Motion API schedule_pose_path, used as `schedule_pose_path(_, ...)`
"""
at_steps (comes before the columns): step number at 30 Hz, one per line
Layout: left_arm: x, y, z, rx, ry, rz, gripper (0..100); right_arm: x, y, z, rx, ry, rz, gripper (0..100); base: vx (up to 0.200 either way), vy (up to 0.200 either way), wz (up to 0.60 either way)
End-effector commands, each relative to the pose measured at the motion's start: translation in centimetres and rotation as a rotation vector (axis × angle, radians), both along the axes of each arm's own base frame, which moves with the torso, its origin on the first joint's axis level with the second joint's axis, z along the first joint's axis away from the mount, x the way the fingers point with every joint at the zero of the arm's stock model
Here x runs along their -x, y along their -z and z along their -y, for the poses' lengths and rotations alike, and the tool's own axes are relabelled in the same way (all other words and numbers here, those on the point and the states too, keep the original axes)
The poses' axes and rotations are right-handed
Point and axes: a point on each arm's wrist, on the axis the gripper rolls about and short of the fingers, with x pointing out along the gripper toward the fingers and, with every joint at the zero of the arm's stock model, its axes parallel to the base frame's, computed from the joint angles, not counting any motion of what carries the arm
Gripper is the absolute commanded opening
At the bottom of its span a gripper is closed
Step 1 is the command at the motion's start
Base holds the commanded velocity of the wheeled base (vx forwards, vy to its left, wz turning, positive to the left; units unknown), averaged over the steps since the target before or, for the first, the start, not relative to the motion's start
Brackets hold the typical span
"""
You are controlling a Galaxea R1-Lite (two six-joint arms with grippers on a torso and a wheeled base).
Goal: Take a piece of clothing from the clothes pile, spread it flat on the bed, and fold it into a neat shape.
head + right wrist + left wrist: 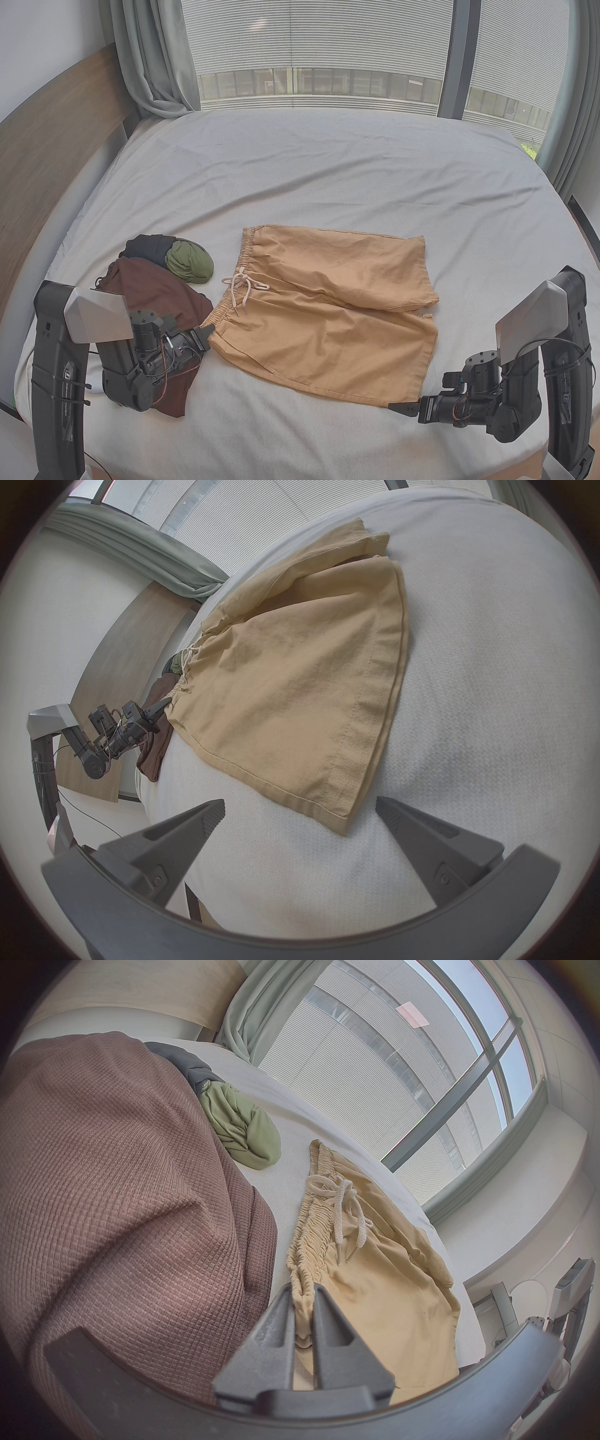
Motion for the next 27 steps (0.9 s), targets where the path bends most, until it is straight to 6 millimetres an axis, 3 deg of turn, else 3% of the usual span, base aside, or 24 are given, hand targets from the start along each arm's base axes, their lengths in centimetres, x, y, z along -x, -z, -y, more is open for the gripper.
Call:
schedule_pose_path(1, -0.04, -0.01, -0.01, 0.001, -0.001, 0.002, 0, -0.12, 0.41, -0.31, -0.004, -0.005, -0.009, 100, 0.0, 0.0, 0.0)
schedule_pose_path(8, -0.06, 0.03, 0.0, 0.001, -0.001, 0.002, 0, -0.27, 0.39, -0.36, -0.008, -0.004, -0.002, 100, 0.0, 0.0, 0.0)
schedule_pose_path(9, -0.07, 0.03, -0.06, 0.0, -0.004, 0.002, 0, -0.31, 0.43, -0.33, -0.007, 0.0, -0.003, 0, 0.0, 0.0, 0.0)
schedule_pose_path(27, -0.01, 0.28, -0.13, -0.001, -0.005, -0.006, 0, -0.49, 0.39, 0.0, -0.003, 0.016, 0.003, 0, 0.0, 0.0, 0.0)
